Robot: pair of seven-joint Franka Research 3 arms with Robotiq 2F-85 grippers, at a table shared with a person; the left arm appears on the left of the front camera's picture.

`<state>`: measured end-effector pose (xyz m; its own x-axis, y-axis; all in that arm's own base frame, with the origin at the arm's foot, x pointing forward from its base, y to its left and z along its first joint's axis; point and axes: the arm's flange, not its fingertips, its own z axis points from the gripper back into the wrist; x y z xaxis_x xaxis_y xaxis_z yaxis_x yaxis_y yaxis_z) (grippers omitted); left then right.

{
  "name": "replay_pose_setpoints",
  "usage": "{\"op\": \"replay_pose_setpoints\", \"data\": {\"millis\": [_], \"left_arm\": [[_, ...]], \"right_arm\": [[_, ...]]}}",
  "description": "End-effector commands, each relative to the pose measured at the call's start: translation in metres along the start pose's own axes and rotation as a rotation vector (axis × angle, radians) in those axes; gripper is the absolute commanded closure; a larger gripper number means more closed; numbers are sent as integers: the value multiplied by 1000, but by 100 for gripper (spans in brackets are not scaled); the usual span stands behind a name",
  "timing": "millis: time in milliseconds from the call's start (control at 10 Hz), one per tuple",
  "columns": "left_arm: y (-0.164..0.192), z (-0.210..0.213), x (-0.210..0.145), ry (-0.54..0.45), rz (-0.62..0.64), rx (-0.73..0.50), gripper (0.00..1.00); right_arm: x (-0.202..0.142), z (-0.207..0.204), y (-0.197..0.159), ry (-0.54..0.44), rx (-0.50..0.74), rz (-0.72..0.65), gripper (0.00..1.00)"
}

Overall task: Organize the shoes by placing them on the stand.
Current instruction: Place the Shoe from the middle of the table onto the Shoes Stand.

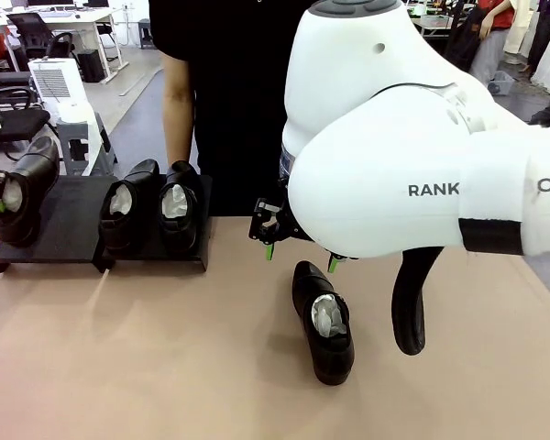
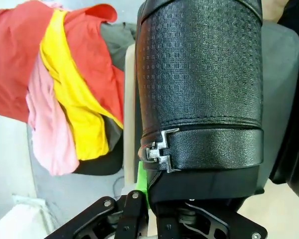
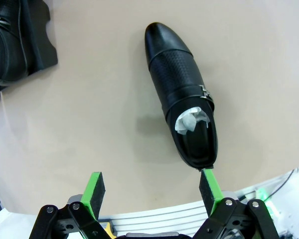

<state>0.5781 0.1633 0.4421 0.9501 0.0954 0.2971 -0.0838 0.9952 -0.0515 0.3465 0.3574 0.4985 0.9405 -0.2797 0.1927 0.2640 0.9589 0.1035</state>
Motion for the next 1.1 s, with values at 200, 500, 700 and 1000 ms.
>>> {"op": "replay_pose_setpoints", "data": {"millis": [200, 500, 700, 1000], "left_arm": [[14, -1, 9, 30, 10, -22, 100], [16, -5, 9, 66, 11, -38, 83], [13, -3, 10, 68, -28, -30, 45], [10, 3, 7, 51, -46, -17, 0]], "right_arm": [[4, 3, 1, -3, -10, 16, 0], [4, 3, 1, -3, -10, 16, 0], [4, 3, 1, -3, -10, 16, 0], [4, 3, 1, -3, -10, 16, 0]]}}
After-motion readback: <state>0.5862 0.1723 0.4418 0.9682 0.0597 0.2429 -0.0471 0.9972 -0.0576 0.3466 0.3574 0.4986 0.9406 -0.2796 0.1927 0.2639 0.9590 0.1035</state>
